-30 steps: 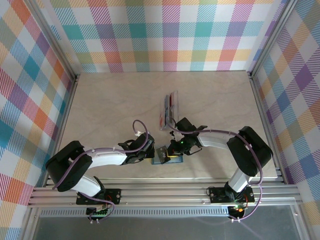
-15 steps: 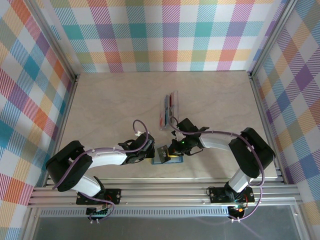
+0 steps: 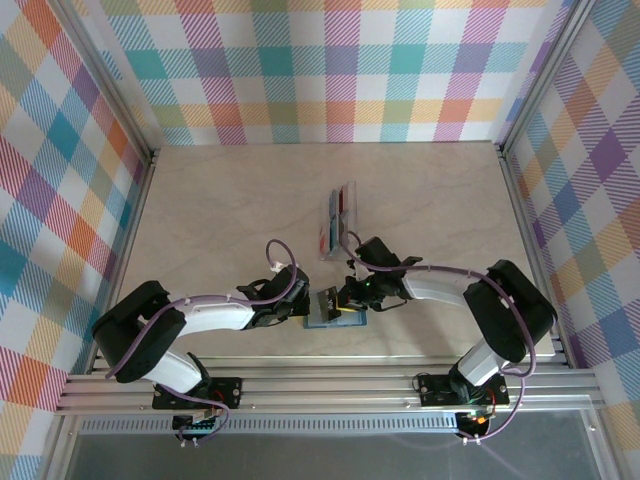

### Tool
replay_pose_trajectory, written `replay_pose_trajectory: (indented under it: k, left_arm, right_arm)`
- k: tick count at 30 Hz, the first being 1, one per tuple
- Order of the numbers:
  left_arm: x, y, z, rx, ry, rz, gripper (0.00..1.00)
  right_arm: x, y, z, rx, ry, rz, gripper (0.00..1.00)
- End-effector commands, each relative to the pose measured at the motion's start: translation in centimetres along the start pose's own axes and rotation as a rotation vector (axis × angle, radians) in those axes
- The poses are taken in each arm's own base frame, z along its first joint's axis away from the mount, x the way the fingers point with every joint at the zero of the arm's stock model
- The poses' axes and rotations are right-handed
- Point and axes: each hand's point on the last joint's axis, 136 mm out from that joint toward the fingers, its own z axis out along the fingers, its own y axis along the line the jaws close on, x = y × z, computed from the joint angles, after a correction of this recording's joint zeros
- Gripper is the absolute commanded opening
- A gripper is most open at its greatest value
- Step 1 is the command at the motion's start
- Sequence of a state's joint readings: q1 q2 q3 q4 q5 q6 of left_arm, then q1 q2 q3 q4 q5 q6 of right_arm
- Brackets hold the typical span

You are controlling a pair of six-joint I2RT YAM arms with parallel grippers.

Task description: Put the credit cards into the card holder

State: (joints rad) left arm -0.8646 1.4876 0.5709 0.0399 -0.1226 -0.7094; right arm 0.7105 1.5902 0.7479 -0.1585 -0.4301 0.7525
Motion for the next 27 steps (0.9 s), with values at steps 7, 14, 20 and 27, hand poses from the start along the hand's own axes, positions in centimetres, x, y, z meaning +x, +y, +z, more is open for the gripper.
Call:
replay_pose_trajectory:
  k: [7,14,20,27]
  left_arm:
    - [4.5,1.3,1.1,-0.012,0.157,0.037,0.09]
    - [4.6,1.1,1.2,-0.004,0.160,0.038,0.09]
    - [4.7,0.8,1.3,0.002,0.163,0.036,0.09]
    - [4.5,1.0,1.2,-0.008,0.153,0.042,0.09]
  right_arm:
    - [-0.5,0.6,1.2,0.022,-0.013,0.003,0.00]
    - [-0.5,1.9,2.1,0.010,-0.006,-0.027,0.00]
    - [-0.5,2.6,2.8,0.008,-0.006,-0.061,0.00]
    - [-0.1,1.9,1.0,0.108,-0.014,-0.131,0.21]
